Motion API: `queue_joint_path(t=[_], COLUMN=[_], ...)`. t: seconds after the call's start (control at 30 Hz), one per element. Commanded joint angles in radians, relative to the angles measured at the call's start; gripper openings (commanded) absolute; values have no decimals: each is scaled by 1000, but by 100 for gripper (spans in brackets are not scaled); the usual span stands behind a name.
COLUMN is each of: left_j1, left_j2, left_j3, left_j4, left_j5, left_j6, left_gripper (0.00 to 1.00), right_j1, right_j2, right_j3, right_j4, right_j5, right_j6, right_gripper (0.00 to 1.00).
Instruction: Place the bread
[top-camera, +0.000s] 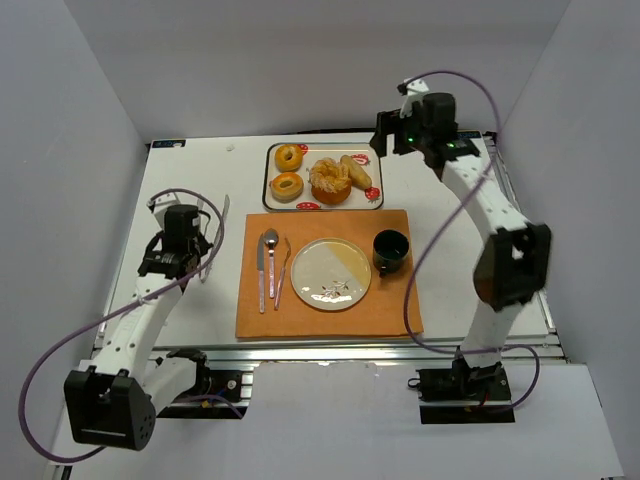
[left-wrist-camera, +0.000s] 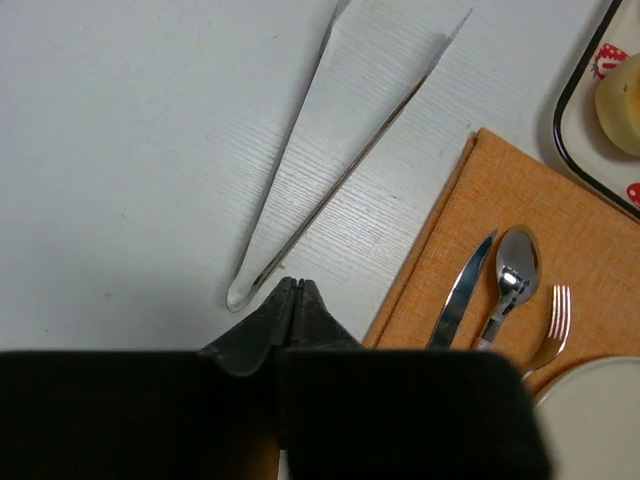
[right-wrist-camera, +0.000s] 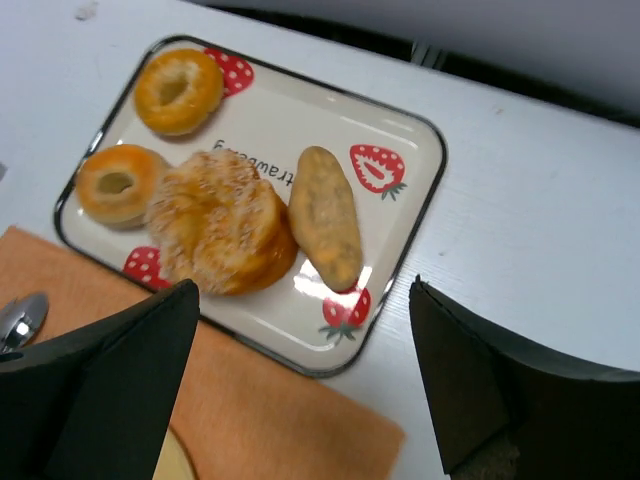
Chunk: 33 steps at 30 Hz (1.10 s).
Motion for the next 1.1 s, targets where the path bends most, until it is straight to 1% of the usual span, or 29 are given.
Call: queue_joint_path(t=[0.0, 0.03, 0.07, 0.1, 0.13, 0.17, 0.2, 0.23, 0.27, 0.3, 0.37, 0.4, 0.47, 0.53, 0.57, 0.6, 0.67, 0.77, 0.83, 0.93, 1.0, 1.07], left_j1=[74, 90, 108, 136, 139, 139, 177, 177, 179, 180, 180, 180, 182, 182, 180, 182, 182, 182, 182, 184, 187, 202], left_j2=[38, 64, 77, 90, 102, 125, 139, 154, 182, 196, 223, 246, 266, 289, 326, 347, 419, 485, 538, 604, 646, 673], left_j3=[40, 40, 43, 41, 43, 46, 50, 55, 58, 55, 50, 35, 4, -3, 0, 7, 24, 59, 63, 73, 81, 87], left_j4=[24, 22, 17, 20, 22, 22, 22, 25, 28, 48, 68, 103, 178, 214, 240, 246, 249, 243, 260, 280, 292, 307], left_j5=[96, 121, 158, 179, 198, 224, 233, 232, 230, 238, 241, 251, 265, 287, 300, 337, 339, 334, 360, 415, 431, 474], left_j6=[47, 58, 76, 90, 107, 153, 180, 202, 243, 268, 332, 358, 408, 451, 461, 477, 510, 555, 576, 609, 616, 606], left_gripper=[18, 38, 67, 93, 98, 98, 98, 98, 98, 98, 98, 98, 98, 98, 98, 98, 98, 98, 98, 92, 85, 80], right_j1=[-16, -39, -67, -113, -122, -128, -128, -127, -128, -128, -127, -128, -128, -128, -128, -128, -128, -128, -128, -128, -128, -128], right_j2=[-225, -331, -385, -440, -538, -581, -623, -693, -722, -747, -786, -792, -792, -796, -805, -810, -822, -818, -810, -795, -786, -783], right_j3=[-213, -272, -344, -507, -580, -646, -752, -795, -834, -861, -894, -894, -869, -866, -872, -888, -901, -905, -900, -894, -889, -886], right_j4=[24, 18, 16, 48, 79, 103, 102, 96, 91, 78, 30, -3, -73, -82, -62, -48, -9, 7, 16, 27, 30, 39], right_j5=[-51, -249, -408, -529, -658, -699, -743, -804, -822, -839, -853, -848, -822, -808, -794, -791, -790, -791, -788, -788, -791, -793], right_j6=[-175, -241, -343, -425, -500, -548, -599, -696, -720, -735, -763, -751, -731, -720, -713, -705, -674, -647, -640, -627, -618, -610], right_gripper=[89, 89, 89, 86, 80, 75, 62, 57, 53, 51, 57, 65, 89, 89, 89, 89, 89, 89, 89, 90, 89, 89])
